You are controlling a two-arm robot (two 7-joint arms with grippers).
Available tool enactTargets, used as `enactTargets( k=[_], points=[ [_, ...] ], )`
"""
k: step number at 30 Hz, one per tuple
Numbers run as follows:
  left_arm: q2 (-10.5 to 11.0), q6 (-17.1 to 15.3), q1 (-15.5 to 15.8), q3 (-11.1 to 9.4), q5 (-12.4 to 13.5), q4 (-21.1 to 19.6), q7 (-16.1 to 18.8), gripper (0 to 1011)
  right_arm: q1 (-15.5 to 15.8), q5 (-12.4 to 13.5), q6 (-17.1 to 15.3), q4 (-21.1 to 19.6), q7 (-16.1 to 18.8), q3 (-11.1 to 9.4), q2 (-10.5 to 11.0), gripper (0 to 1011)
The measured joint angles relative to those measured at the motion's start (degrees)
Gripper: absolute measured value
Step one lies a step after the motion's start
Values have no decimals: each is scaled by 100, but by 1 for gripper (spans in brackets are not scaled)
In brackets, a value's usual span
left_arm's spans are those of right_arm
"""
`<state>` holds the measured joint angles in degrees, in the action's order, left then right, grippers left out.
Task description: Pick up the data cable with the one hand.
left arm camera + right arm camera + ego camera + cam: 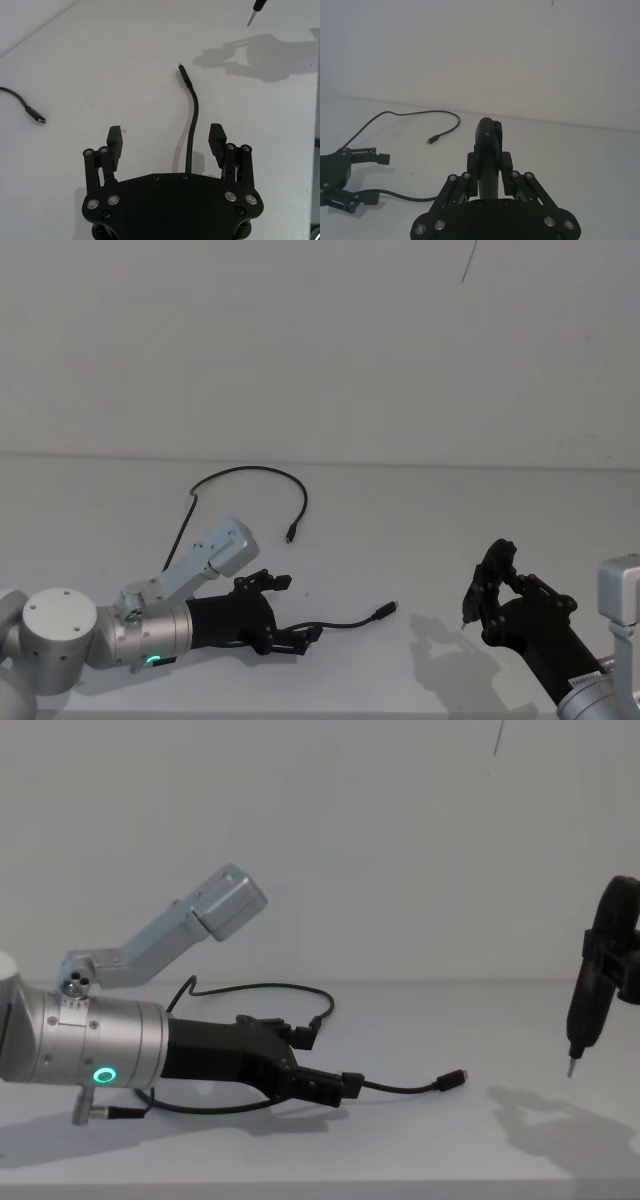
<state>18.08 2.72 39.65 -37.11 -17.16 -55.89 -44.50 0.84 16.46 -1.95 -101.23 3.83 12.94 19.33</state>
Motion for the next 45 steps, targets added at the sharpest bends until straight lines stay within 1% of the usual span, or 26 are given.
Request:
enactTargets(
  k=[7, 11, 12, 13, 14, 17, 18, 19, 21, 22, 23, 25, 26, 27, 28, 29, 32, 34, 38, 40, 42, 45],
  points=[
    [-91, 39, 99, -58, 50, 183, -59, 1001, 0, 0, 0, 0, 0, 0, 0, 269],
    [-141, 56, 147, -85, 85, 281, -78, 929, 0, 0, 0, 0, 0, 0, 0, 269],
    [-159, 61, 164, -94, 96, 317, -88, 895, 0, 0, 0, 0, 0, 0, 0, 269],
    [-159, 61, 164, -94, 96, 317, -88, 895, 0, 0, 0, 0, 0, 0, 0, 269],
    [-174, 65, 177, -103, 107, 344, -93, 849, 0, 0, 0, 0, 0, 0, 0, 269],
    [-200, 75, 202, -115, 125, 394, -108, 779, 0, 0, 0, 0, 0, 0, 0, 269],
    [-204, 79, 206, -118, 129, 404, -111, 723, 0, 0, 0, 0, 0, 0, 0, 269],
    [-215, 84, 216, -124, 137, 424, -115, 712, 0, 0, 0, 0, 0, 0, 0, 269],
    [-227, 88, 227, -130, 144, 448, -119, 646, 0, 0, 0, 0, 0, 0, 0, 269],
    [-231, 89, 231, -132, 147, 456, -121, 630, 0, 0, 0, 0, 0, 0, 0, 269],
    [-235, 90, 235, -133, 150, 463, -123, 585, 0, 0, 0, 0, 0, 0, 0, 269],
    [-241, 93, 240, -136, 154, 475, -126, 545, 0, 0, 0, 0, 0, 0, 0, 269],
    [-246, 95, 243, -139, 159, 488, -129, 483, 0, 0, 0, 0, 0, 0, 0, 269],
    [-249, 96, 246, -141, 161, 492, -130, 461, 0, 0, 0, 0, 0, 0, 0, 269],
    [-255, 97, 252, -143, 163, 502, -132, 399, 0, 0, 0, 0, 0, 0, 0, 269],
    [-255, 97, 252, -143, 163, 502, -132, 399, 0, 0, 0, 0, 0, 0, 0, 269],
    [-264, 100, 259, -147, 170, 520, -136, 284, 0, 0, 0, 0, 0, 0, 0, 269],
    [-268, 101, 263, -149, 172, 527, -137, 243, 0, 0, 0, 0, 0, 0, 0, 269],
    [-275, 104, 270, -152, 176, 539, -140, 114, 0, 0, 0, 0, 0, 0, 0, 269],
    [-276, 105, 272, -153, 178, 543, -141, 64, 0, 0, 0, 0, 0, 0, 0, 269],
    [-279, 106, 274, -154, 179, 548, -142, 42, 0, 0, 0, 0, 0, 0, 0, 269],
    [-280, 107, 275, -156, 181, 552, -144, 43, 0, 0, 0, 0, 0, 0, 0, 269]
  ],
)
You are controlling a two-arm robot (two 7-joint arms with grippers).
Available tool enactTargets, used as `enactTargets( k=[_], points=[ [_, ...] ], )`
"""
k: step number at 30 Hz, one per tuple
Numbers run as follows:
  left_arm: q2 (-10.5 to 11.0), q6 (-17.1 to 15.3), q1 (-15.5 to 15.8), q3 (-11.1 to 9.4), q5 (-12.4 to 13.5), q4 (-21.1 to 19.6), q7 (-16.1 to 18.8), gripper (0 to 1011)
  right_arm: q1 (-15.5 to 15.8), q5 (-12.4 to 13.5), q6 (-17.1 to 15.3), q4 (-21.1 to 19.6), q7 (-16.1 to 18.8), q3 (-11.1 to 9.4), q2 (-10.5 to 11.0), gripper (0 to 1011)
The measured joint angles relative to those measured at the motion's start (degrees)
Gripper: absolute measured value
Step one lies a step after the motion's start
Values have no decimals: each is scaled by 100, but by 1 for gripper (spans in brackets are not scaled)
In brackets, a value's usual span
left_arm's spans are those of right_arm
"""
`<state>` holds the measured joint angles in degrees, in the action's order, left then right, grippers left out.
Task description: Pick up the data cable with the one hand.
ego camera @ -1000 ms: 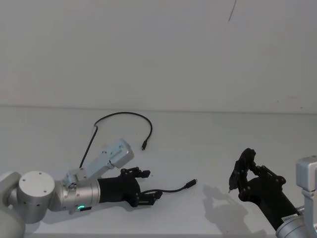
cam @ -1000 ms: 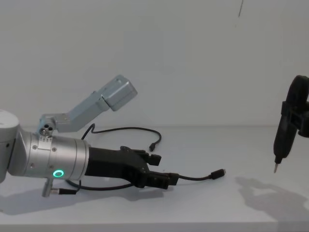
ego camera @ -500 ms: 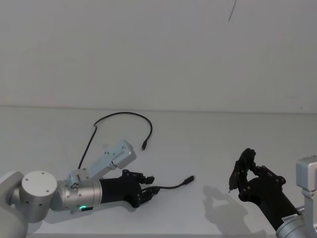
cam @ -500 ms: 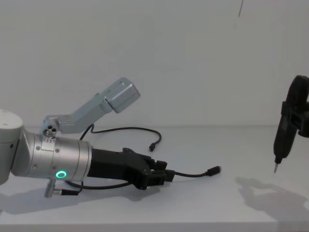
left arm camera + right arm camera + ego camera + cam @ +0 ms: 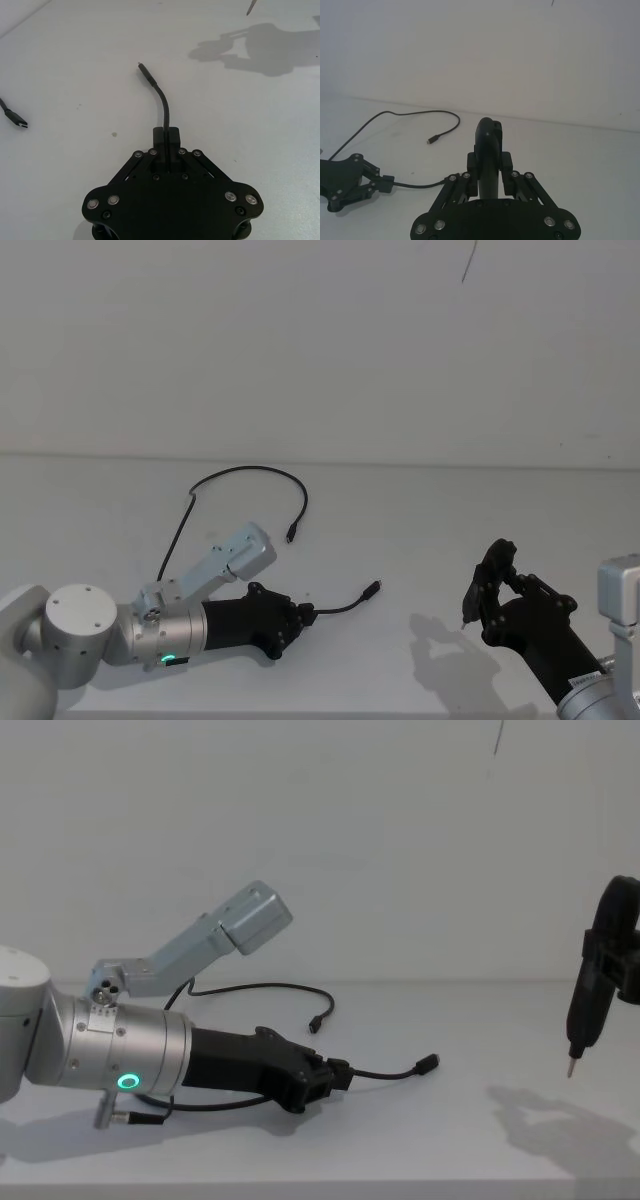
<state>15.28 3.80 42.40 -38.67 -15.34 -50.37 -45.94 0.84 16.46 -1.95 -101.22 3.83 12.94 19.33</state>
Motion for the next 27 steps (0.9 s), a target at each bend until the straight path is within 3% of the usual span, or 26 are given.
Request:
enactTargets(
  k=[6, 11, 27],
  points=[
    [9, 10, -22, 21, -2, -62, 9, 43, 0, 0, 0, 0, 0, 0, 0, 269],
    [90, 63, -142, 115, -68, -352, 104, 43, 0, 1, 0, 0, 0, 0, 0, 269],
    [790, -124, -1115, 556, -432, -2231, 635, 43, 0, 0, 0, 0, 0, 0, 0, 269]
  ],
)
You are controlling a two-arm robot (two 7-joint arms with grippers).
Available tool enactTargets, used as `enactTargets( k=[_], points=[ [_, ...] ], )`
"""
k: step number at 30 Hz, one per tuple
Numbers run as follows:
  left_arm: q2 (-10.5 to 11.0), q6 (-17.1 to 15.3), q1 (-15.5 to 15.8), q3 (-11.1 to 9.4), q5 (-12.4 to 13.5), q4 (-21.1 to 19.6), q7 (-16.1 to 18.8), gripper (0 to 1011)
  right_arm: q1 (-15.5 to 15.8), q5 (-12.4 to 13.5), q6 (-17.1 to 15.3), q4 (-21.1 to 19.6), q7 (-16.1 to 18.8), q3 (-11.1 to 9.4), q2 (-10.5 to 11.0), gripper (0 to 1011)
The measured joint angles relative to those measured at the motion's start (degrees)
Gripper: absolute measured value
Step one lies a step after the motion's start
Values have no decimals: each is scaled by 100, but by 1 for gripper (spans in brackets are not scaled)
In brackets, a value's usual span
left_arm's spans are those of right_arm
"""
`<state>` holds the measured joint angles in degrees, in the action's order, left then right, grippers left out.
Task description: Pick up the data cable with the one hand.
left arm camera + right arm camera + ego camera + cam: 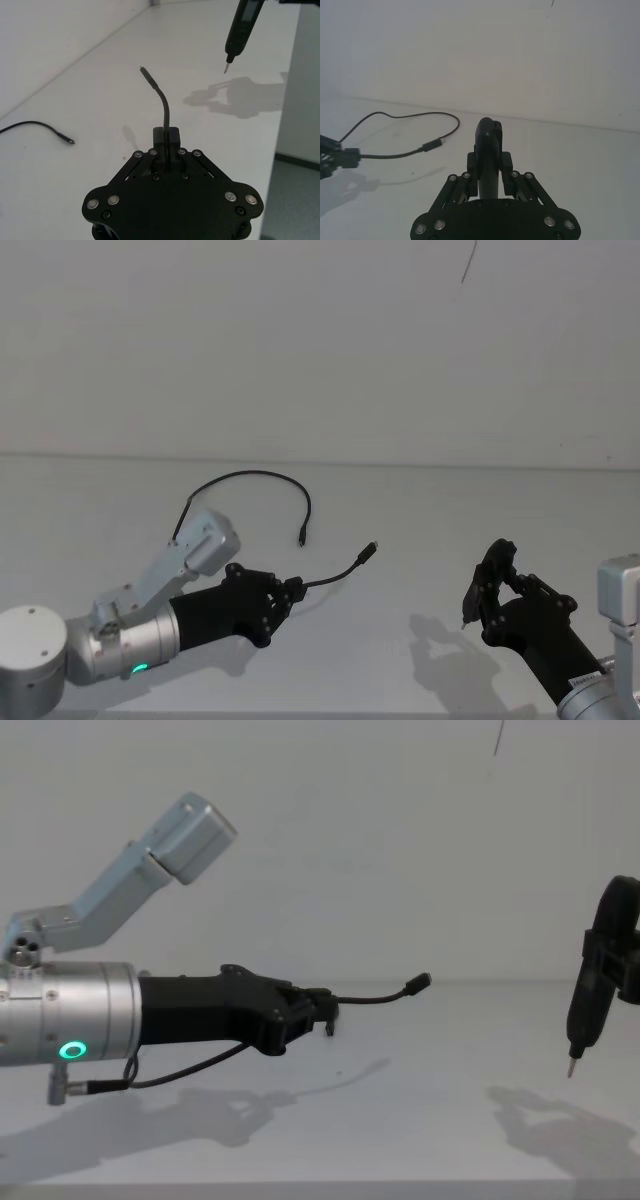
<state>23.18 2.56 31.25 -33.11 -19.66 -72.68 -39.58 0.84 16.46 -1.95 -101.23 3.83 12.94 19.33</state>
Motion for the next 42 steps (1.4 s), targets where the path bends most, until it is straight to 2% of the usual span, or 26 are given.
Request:
enactTargets(
  k=[5, 14, 26, 42],
  points=[
    [213, -99, -357, 127, -102, -538, 187, 42, 0, 0, 0, 0, 0, 0, 0, 269],
    [382, -211, -729, 220, -204, -1067, 386, 43, 0, 0, 0, 0, 0, 0, 0, 269],
    [431, -258, -941, 210, -260, -1364, 473, 43, 0, 0, 0, 0, 0, 0, 0, 269],
    [449, -277, -1032, 195, -282, -1490, 506, 43, 0, 0, 4, 0, 1, -7, -5, 269]
  ],
)
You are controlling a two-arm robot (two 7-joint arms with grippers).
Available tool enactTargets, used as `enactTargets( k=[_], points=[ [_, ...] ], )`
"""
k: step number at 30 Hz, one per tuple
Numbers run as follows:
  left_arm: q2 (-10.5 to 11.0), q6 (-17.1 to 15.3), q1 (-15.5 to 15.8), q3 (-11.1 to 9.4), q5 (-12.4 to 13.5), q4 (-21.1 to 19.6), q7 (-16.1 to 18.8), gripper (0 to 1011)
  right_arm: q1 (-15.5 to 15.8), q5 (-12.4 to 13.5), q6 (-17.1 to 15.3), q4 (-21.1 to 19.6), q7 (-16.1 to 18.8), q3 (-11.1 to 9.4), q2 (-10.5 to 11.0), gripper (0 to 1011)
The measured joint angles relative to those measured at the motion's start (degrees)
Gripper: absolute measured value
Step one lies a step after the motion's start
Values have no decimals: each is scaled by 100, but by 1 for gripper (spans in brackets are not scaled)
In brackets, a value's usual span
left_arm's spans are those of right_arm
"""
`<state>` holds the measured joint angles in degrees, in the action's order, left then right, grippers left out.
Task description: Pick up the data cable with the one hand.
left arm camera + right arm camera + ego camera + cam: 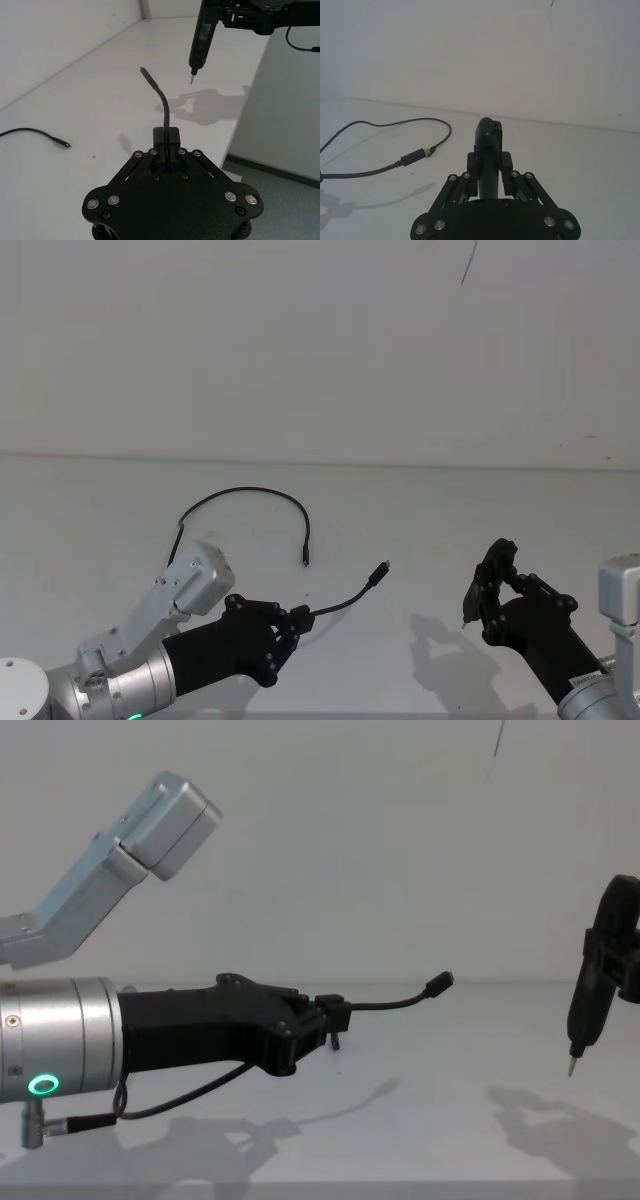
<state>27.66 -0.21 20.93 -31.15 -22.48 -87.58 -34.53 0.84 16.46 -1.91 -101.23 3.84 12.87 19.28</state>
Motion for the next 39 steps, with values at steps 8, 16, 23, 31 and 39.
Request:
enactTargets(
  k=[8, 16, 23, 31, 39],
  points=[
    [4, -5, -18, -5, -5, -25, 6, 43, -45, 10, 62, 25, 30, -43, -55, 269],
    [7, -7, -26, -6, -8, -37, 10, 42, -158, 92, 89, 44, 68, -89, -166, 269],
    [7, -7, -29, -6, -8, -42, 12, 42, -263, 231, 27, 41, 90, -125, -312, 269],
    [7, -8, -33, -5, -8, -47, 12, 43, -387, 378, -104, 50, 104, -152, -490, 269],
    [8, -7, -35, -5, -8, -50, 12, 42, -491, 472, -294, 50, 84, -154, -663, 269]
  ],
)
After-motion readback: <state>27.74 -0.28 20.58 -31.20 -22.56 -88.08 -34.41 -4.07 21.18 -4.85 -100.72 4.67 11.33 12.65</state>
